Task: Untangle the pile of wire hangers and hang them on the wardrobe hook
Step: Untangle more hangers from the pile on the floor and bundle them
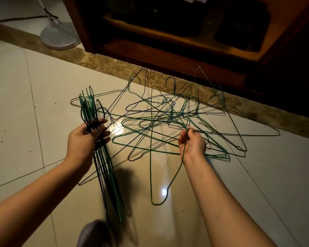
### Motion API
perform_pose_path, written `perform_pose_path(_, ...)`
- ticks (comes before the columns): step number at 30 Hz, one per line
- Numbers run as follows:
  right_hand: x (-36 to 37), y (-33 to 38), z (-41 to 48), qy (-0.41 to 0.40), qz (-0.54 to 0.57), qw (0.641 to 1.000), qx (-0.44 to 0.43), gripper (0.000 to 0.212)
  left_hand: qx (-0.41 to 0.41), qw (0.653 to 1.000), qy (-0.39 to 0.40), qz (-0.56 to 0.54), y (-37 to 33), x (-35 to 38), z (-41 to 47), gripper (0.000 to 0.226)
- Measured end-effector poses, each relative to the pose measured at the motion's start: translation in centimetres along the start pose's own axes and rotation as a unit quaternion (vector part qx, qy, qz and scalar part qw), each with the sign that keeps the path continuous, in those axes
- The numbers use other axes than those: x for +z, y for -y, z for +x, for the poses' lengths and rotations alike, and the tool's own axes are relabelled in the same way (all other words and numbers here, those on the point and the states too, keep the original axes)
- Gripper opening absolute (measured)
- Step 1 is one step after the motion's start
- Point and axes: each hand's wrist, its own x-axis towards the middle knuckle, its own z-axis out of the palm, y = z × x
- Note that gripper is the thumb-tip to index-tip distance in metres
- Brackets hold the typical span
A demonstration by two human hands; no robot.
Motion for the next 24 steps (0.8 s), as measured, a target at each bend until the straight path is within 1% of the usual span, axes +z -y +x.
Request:
perform_pose_path(2,0.0,-0.2,0.0,-0.001,0.047,0.998,0.051,0.025,-0.002,1.0,-0.001,0.0,0.0,0.0,0.0,0.02)
perform_pose_path(4,0.0,-0.7,0.1,0.005,0.058,0.996,0.075,0.024,-0.003,1.0,0.002,-0.001,0.0,-0.1,-0.1,0.02)
perform_pose_path(10,0.8,-2.3,0.9,0.016,-0.043,0.996,0.071,0.021,-0.006,1.0,0.005,0.008,0.1,-0.5,-0.3,0.02)
perform_pose_path(16,0.6,-2.7,2.2,0.012,-0.066,0.993,0.095,0.019,-0.01,1.0,0.002,0.014,0.3,-1.1,-0.1,0.02)
perform_pose_path(20,0.4,-2.8,2.7,0.033,-0.097,0.987,0.123,0.017,-0.015,1.0,-0.002,0.013,0.4,-1.2,0.0,0.02)
perform_pose_path(24,0.8,-3.0,2.8,0.047,-0.098,0.986,0.125,0.017,-0.016,1.0,-0.005,0.015,0.4,-1.5,0.1,0.019)
